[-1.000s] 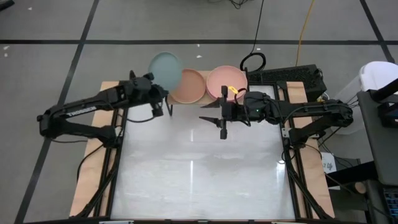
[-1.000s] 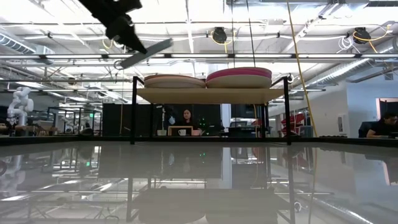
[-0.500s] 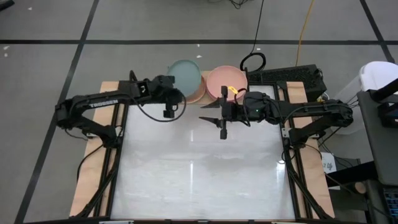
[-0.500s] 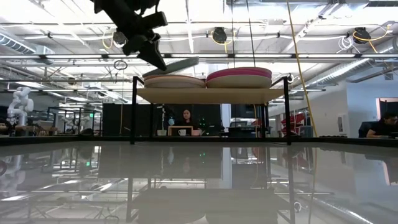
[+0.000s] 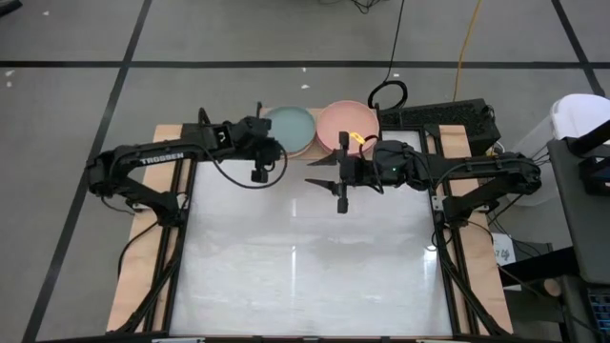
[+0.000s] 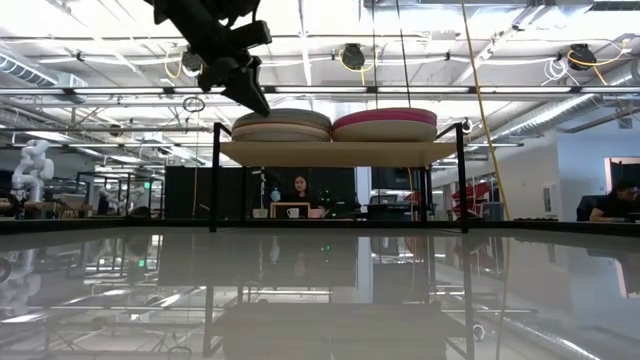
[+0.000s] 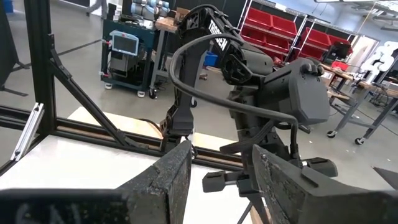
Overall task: Place and stack plates onto a shelf
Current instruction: Stack the green plate on top of the dark brown plate on the shelf, then return to Home Position
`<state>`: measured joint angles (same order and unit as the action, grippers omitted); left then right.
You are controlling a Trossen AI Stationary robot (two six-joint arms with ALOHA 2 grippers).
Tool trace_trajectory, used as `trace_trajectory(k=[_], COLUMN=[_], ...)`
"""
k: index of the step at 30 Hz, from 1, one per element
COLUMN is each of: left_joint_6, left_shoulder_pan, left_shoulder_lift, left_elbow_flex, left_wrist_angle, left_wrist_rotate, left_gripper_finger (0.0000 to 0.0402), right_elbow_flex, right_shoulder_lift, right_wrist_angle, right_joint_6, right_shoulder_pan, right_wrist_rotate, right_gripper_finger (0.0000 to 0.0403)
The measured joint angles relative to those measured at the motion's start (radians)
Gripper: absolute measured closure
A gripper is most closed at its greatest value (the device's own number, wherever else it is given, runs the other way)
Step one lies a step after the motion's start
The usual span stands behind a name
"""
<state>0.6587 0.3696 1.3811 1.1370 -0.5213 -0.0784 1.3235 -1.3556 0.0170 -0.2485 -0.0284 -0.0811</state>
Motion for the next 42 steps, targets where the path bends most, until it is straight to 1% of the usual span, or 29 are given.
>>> trace_trajectory(k=[2,9,11,13,18,21,24,27,31,33,36,39,42], left_joint_6=[-0.007,-0.009,-0.010,-0.025,-0.095,-0.149,-0.195,-0.228,-0.260,-0.278,-0.304,-0.338,-0.354], left_shoulder_pan=[-0.005,-0.029,-0.034,-0.037,-0.038,-0.036,-0.037,-0.038,-0.038,-0.038,-0.038,-0.038,-0.038], left_shoulder_lift=[0.000,-0.036,-0.065,-0.109,-0.267,-0.375,-0.470,-0.564,-0.680,-0.731,-0.800,-0.852,-0.892], left_elbow_flex=[0.000,0.000,0.000,0.000,0.000,0.000,-0.009,-0.061,-0.165,-0.225,-0.302,-0.356,-0.396], left_wrist_angle=[0.000,-0.002,-0.014,-0.015,-0.007,0.001,0.015,0.065,0.166,0.237,0.314,0.368,0.374], left_wrist_rotate=[0.000,-0.017,-0.030,-0.049,-0.044,0.020,0.062,0.101,0.145,0.156,0.170,0.180,0.195], left_gripper_finger=[0.0323,0.0234,0.0219,0.0212,0.0215,0.0226,0.0244,0.0263,0.0283,0.0286,0.0286,0.0286,0.0286], right_elbow_flex=[0.000,0.000,0.000,0.000,0.000,0.000,0.000,0.000,-0.015,-0.066,-0.205,-0.395,-0.599], right_shoulder_lift=[0.000,0.000,0.000,0.000,0.002,0.007,0.021,0.042,0.074,0.101,0.170,0.258,0.351], right_wrist_angle=[0.000,0.000,-0.004,-0.008,-0.021,-0.021,-0.022,-0.006,0.009,0.044,0.187,0.419,0.668], right_joint_6=[0.000,0.001,0.001,0.001,0.002,0.001,-0.003,-0.022,-0.032,-0.043,-0.063,-0.063,-0.060], right_shoulder_pan=[0.000,0.000,0.000,0.000,0.000,0.000,-0.009,-0.024,-0.049,-0.063,-0.076,-0.078,-0.078], right_wrist_rotate=[0.000,0.000,0.000,0.000,0.000,0.001,0.002,0.004,0.005,0.005,0.004,0.004,0.004], right_gripper_finger=[0.0248,0.0248,0.0248,0.0248,0.0248,0.0248,0.0248,0.0248,0.0248,0.0248,0.0248,0.0248,0.0248])
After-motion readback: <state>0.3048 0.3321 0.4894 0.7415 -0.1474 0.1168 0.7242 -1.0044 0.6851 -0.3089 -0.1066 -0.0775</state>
